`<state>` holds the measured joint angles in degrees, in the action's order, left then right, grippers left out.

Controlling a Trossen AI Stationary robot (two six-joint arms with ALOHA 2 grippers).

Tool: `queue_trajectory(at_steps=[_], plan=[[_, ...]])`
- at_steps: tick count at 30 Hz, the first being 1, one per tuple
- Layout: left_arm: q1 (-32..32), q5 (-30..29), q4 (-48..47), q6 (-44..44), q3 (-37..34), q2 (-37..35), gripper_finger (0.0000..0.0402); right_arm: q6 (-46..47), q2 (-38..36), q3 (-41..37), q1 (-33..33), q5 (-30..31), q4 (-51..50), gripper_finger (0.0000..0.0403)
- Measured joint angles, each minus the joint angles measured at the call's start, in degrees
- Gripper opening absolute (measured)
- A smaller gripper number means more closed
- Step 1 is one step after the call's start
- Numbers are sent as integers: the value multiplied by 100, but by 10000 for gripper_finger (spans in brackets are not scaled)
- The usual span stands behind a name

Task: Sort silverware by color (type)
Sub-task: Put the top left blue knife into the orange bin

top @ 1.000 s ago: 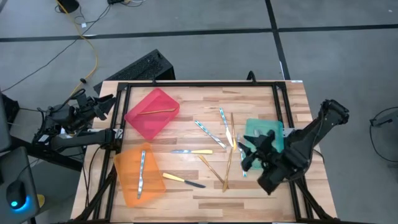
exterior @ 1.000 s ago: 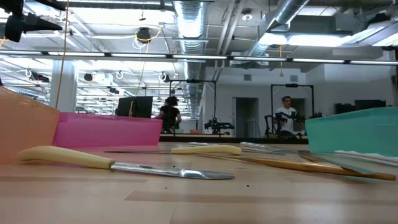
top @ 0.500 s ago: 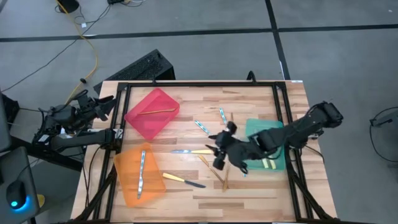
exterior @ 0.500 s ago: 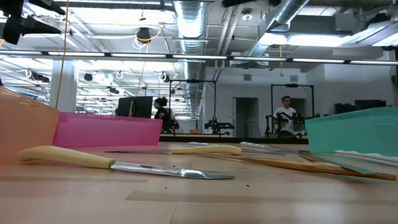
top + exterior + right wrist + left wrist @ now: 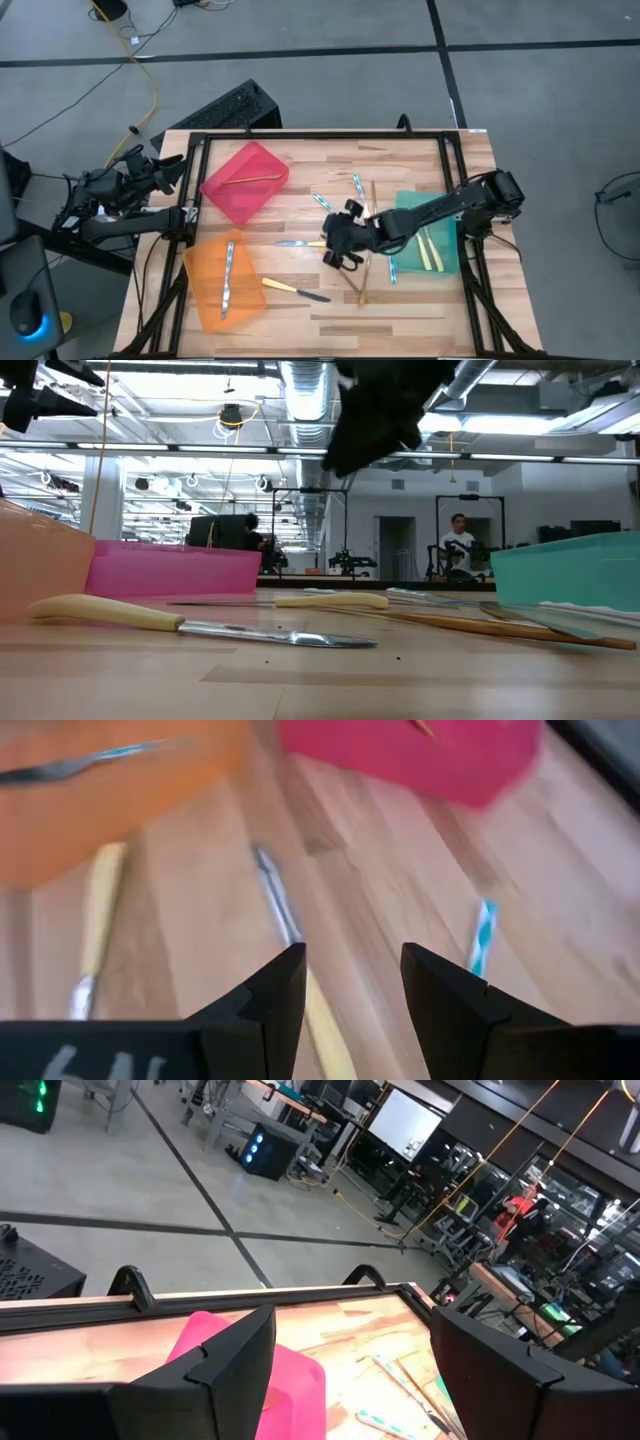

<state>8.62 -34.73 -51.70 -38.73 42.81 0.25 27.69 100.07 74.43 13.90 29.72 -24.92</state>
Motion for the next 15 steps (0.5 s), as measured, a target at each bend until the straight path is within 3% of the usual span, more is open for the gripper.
queue_trajectory(at_steps=[3,8,12,15], plan=[[-2,-3,0,-4,0,0,247,409,2,0,-263,3,-347,187],[-2,-7,2,-12,0,0,247,103,55,0,-642,-13,-371,187],[-2,-10,4,-12,0,0,247,-457,414,-4,-864,-44,155,187],[0,-9,2,-12,0,0,247,-760,758,12,-1015,-429,665,187]])
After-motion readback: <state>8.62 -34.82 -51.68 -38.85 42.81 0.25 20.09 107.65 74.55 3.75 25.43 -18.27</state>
